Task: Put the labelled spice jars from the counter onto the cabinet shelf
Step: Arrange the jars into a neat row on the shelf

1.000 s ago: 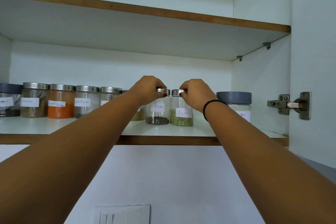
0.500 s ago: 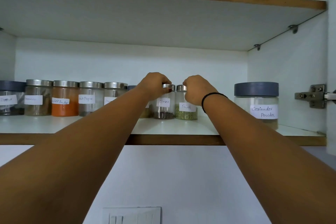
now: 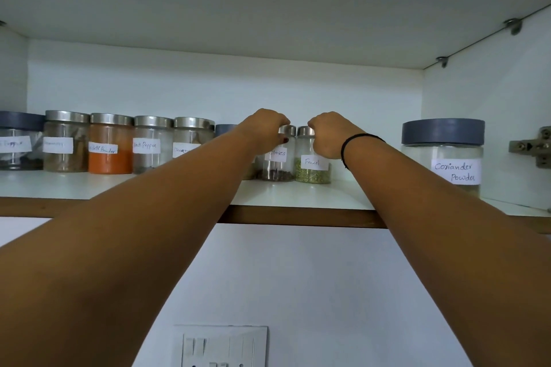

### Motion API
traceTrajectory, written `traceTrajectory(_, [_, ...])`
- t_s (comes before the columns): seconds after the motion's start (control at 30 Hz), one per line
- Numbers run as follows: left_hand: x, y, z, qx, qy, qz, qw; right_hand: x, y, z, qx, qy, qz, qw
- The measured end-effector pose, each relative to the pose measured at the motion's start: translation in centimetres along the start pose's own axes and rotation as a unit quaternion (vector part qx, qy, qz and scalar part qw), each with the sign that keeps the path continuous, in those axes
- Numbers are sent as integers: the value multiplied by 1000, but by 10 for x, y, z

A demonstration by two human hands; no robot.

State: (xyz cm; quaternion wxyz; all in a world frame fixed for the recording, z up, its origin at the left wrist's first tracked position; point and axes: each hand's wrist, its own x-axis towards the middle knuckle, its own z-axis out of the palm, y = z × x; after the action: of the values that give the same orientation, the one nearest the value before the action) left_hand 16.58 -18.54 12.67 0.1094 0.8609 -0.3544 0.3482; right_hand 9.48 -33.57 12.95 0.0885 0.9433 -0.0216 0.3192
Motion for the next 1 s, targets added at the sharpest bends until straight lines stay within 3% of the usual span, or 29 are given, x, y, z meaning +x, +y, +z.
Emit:
traceTrajectory(0.37, [-5, 6, 6, 67, -21, -10, 997, -5, 0, 1, 4, -20, -11, 1000])
traceTrajectory(0.5, [-11, 12, 1, 75, 10, 1, 997, -9, -1, 5, 9, 3, -1, 1000])
traceTrajectory(0.7, [-21, 31, -7, 7, 74, 46, 996, -23, -10, -16, -15, 144, 35, 989])
traceTrajectory(0.83, [-28, 46, -13, -49, 109, 71, 990, -40, -13, -36, -14, 163, 43, 986])
traceTrajectory(1.0, [-42, 78, -25, -135, 92, 89, 983, -59, 7, -75, 6, 189, 39, 981])
